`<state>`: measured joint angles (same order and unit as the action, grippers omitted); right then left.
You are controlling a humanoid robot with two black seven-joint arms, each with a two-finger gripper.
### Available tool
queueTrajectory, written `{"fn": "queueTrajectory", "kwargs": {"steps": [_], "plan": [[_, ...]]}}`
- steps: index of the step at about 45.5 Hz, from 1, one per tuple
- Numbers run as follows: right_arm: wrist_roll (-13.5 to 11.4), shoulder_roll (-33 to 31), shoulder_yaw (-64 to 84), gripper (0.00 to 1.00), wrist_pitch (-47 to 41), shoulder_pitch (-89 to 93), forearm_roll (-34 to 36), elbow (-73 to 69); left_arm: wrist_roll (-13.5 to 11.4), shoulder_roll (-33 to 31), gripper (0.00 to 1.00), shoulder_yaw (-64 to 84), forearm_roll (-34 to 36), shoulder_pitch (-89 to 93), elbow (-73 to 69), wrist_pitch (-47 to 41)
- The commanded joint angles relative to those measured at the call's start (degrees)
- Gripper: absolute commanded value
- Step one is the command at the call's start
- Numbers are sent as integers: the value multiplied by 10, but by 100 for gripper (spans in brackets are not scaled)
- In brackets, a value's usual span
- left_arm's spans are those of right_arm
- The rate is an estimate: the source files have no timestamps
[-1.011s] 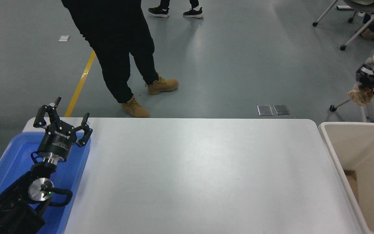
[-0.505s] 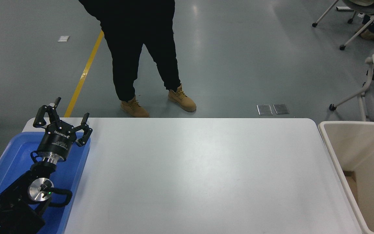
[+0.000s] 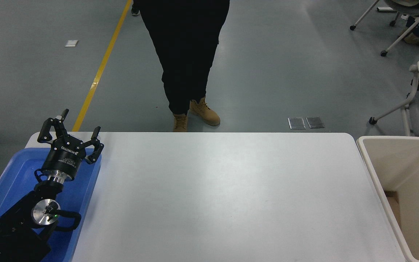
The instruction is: Pick up paper ball place in dustbin
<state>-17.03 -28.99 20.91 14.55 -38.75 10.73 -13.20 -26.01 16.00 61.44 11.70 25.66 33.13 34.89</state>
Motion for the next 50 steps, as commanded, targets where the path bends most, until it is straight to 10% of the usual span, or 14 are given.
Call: {"fn": "queueTrajectory", "kwargs": {"steps": [1, 8, 50], "plan": [[0, 11, -5, 39, 4, 14, 2, 11, 0, 0, 98, 0, 0, 0, 0, 0], [0, 10, -3, 100, 2, 13, 1, 11, 0, 0, 98, 0, 1, 0, 0, -1], [2, -4, 97, 100, -15, -190, -20, -93, 0, 0, 98, 0, 0, 0, 0, -1]]}}
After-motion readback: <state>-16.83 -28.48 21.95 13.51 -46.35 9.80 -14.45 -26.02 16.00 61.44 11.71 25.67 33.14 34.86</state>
